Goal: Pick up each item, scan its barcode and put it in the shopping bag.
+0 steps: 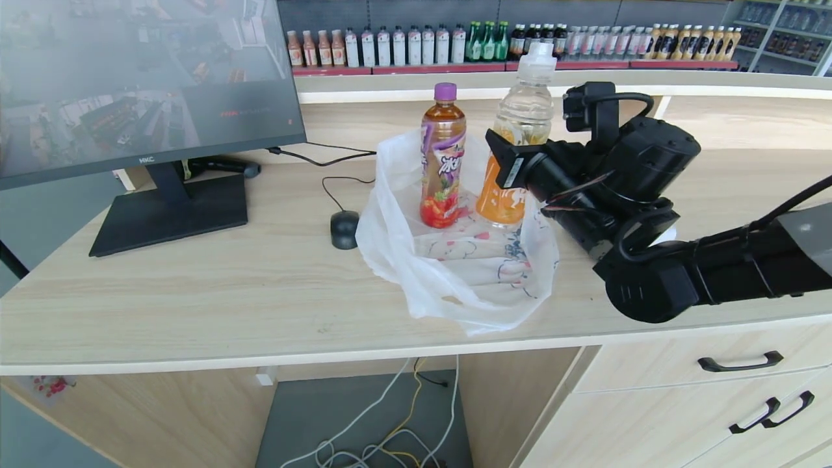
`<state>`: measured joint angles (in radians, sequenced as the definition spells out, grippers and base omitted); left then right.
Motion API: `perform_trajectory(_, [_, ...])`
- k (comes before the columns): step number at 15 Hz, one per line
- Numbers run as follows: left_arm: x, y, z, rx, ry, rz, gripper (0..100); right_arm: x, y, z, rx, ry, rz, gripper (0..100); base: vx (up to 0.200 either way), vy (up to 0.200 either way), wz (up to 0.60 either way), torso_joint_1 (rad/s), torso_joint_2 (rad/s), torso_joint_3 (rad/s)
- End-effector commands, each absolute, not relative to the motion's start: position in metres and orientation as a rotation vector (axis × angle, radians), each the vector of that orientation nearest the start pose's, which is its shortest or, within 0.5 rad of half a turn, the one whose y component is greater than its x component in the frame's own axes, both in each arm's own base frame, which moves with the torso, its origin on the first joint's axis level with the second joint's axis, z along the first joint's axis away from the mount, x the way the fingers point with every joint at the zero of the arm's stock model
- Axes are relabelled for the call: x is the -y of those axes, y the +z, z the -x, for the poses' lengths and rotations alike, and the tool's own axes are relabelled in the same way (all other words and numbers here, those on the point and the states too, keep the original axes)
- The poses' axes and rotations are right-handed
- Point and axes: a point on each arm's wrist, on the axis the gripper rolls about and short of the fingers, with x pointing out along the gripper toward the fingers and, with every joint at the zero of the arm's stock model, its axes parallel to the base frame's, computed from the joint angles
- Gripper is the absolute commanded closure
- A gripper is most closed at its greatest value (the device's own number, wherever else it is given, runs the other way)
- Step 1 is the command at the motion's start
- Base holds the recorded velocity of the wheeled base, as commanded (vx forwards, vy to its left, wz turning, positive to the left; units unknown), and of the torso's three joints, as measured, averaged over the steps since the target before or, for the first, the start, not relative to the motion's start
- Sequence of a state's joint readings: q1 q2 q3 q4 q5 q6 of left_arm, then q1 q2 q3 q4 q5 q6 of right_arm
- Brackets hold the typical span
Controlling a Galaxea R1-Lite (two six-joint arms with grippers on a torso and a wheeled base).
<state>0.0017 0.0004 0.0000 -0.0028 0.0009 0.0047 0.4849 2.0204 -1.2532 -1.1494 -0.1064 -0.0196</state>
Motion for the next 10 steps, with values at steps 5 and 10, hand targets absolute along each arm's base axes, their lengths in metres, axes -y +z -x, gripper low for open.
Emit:
perform_trajectory(5, [0.000, 0.076, 0.023, 0.003, 0.003, -0.005, 0, -0.185, 0.216, -0.375, 0.321, 0.353, -0.059, 100, 0.000, 0.000, 0.00, 0.000, 0.00, 0.000])
perform_trajectory(10, [0.000, 0.076, 0.023, 0.003, 0.003, -0.005, 0, -0.188, 0.209, -0.377, 0.308, 0.359, -0.057, 100, 0.000, 0.000, 0.00, 0.000, 0.00, 0.000])
